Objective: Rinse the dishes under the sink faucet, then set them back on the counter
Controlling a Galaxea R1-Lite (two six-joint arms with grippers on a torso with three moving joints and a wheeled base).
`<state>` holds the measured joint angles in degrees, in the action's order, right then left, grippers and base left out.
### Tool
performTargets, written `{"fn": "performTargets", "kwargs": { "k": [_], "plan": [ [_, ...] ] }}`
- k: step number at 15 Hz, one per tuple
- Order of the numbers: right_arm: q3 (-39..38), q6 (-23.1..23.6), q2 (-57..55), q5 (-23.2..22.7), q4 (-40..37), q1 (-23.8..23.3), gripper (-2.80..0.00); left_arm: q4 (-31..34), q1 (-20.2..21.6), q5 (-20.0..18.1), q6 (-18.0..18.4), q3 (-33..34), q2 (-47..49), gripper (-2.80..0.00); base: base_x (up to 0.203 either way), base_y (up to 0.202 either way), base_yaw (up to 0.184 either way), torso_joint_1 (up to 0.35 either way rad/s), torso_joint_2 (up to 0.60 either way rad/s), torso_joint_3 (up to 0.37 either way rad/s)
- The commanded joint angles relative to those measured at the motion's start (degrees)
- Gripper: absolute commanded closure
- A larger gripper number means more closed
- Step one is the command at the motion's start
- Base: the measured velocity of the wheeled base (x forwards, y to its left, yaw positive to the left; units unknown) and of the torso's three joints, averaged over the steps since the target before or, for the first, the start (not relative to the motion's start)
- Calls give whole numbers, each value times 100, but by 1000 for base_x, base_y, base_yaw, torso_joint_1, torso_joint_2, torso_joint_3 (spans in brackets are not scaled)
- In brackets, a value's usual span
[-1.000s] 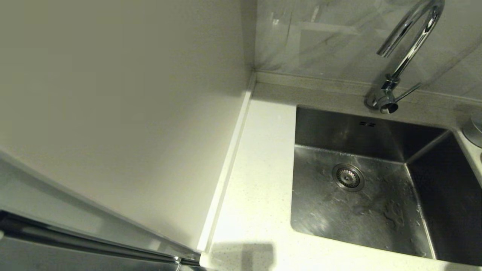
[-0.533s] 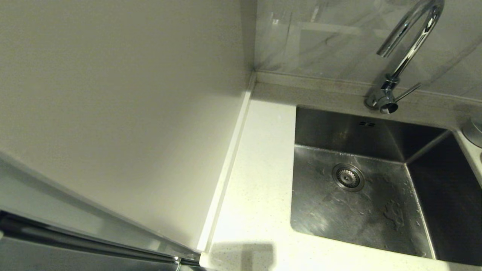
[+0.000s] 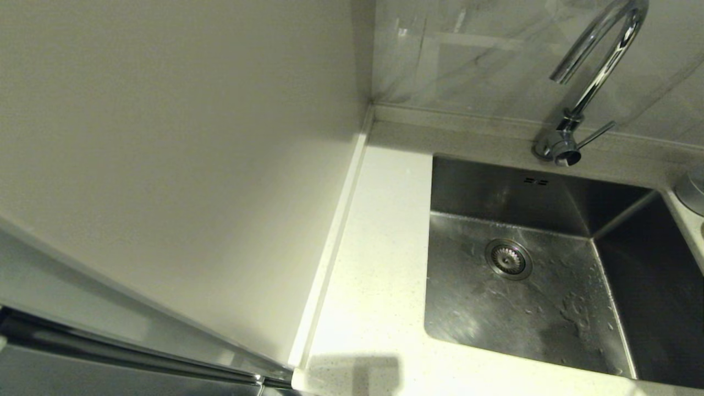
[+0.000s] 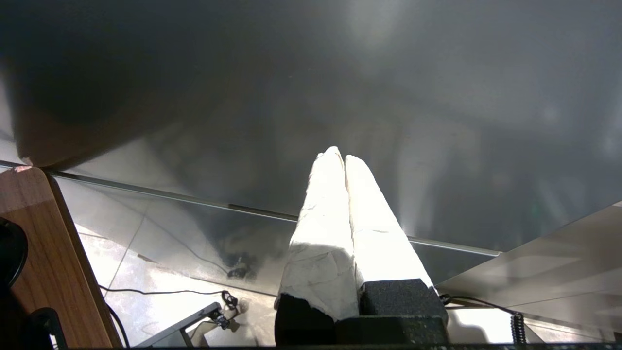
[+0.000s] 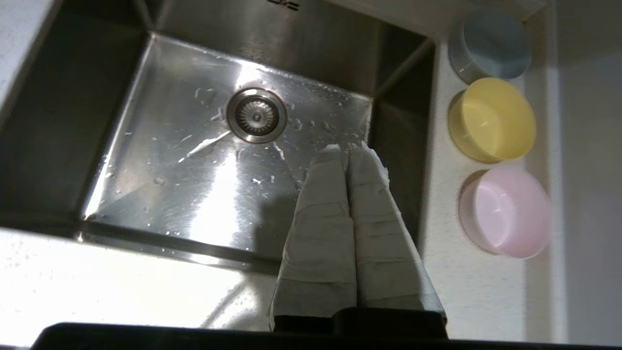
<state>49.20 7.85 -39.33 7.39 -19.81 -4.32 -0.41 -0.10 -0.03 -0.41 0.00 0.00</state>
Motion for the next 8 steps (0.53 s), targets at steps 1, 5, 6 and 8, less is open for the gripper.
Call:
{"fn": "performTargets", "kwargs": {
  "k": [1, 5, 6, 8],
  "plan": [
    [-1544, -83, 1495, 9, 877, 214, 0, -2, 1, 3, -3, 18, -9, 0, 0, 0, 0, 0, 0, 0],
    [-3191, -367, 2681, 8, 1334, 453, 0, -2, 1, 3, -3, 18, 0, 0, 0, 0, 0, 0, 0, 0],
    [-3489, -387, 2901, 12, 1363, 464, 0, -2, 1, 3, -3, 18, 0, 0, 0, 0, 0, 0, 0, 0],
    [-4032, -390, 3295, 4, 1392, 466, 0, -2, 1, 3, -3, 18, 0, 0, 0, 0, 0, 0, 0, 0]
  ]
}}
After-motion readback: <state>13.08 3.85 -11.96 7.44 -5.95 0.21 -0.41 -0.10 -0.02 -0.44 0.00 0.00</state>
